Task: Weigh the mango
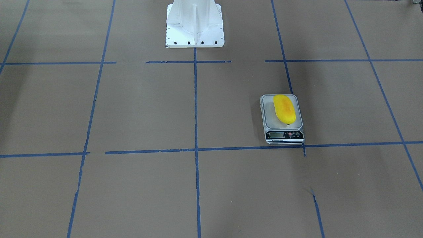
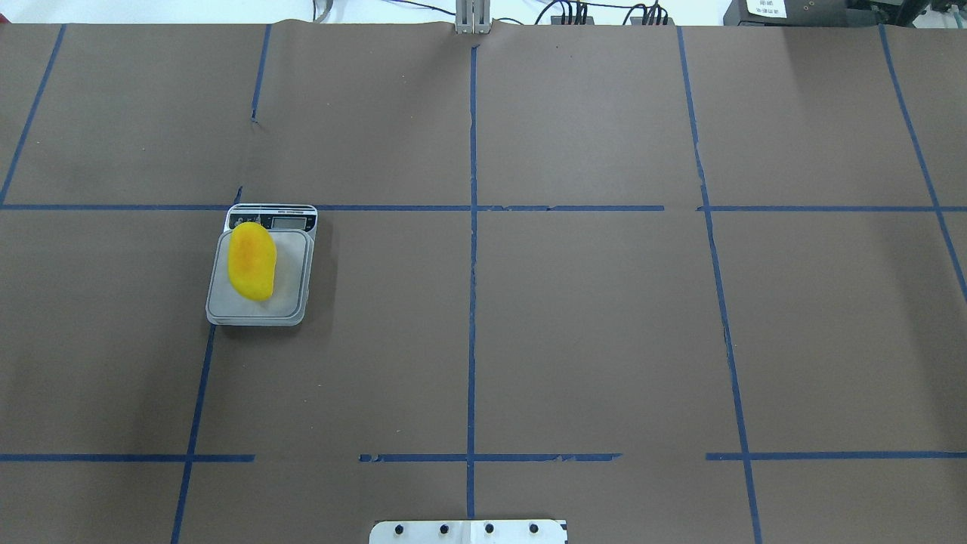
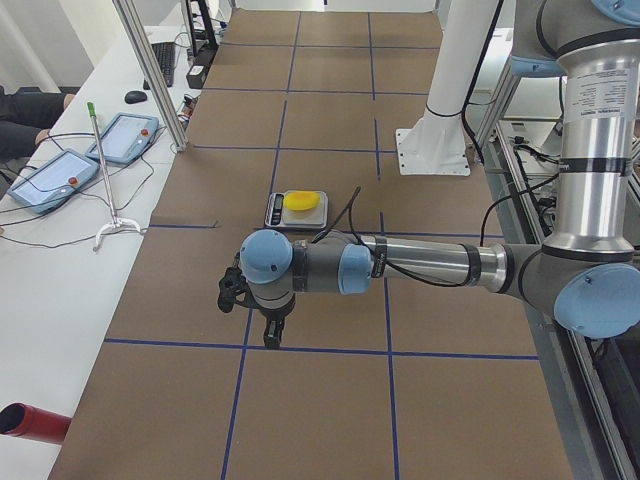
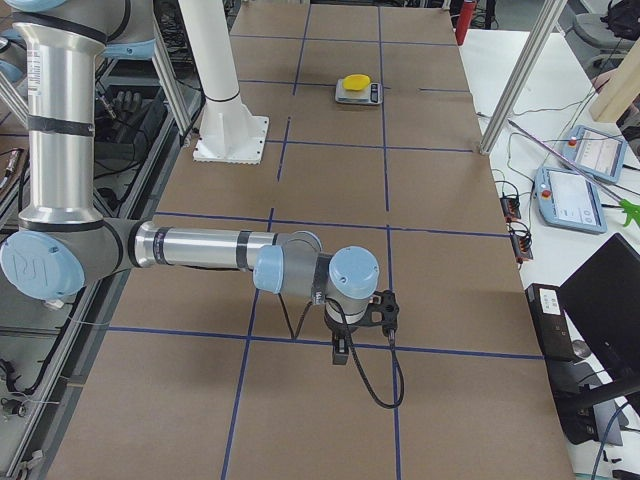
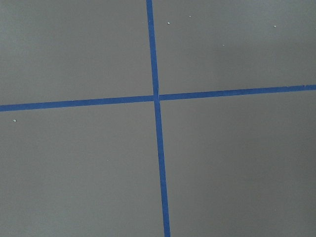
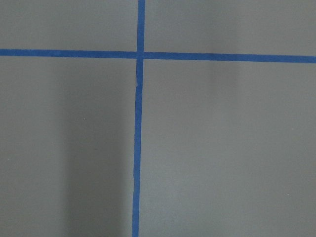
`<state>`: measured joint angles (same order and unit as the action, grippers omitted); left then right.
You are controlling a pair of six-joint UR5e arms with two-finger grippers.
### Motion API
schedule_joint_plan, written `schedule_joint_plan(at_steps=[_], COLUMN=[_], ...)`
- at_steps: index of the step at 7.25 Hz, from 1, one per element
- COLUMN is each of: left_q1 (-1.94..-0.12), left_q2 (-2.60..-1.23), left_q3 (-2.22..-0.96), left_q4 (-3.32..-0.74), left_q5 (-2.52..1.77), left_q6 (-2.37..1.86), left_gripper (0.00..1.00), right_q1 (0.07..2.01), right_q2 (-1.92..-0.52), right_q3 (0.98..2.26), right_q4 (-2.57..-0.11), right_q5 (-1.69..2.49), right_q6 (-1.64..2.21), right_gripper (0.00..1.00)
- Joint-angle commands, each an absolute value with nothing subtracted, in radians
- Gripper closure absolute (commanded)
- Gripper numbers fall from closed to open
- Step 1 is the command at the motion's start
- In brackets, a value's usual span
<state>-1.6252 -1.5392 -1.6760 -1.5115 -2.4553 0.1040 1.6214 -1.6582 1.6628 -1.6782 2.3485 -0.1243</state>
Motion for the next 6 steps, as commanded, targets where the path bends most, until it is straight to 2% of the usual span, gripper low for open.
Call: schedule_joint_plan(at_steps=[1, 6], left_q1=[-1.626, -1.626], left_q2=[-1.533, -1.506], left_q3=[-1.674, -1.687], left_q4=[-1.505, -1.491], left_q5=[-2.456, -2.456], left_q6=[0.104, 0.104], left_gripper=[0.0, 0.0], right_q1=[1.621, 1.621], right_q2=[-1.658, -1.658], right_q3=[1.663, 1.663], right_q4=[-1.678, -1.678], right_q5=[2.349, 2.349], right_q6=[-0.124, -0.124], right_gripper=[0.0, 0.0])
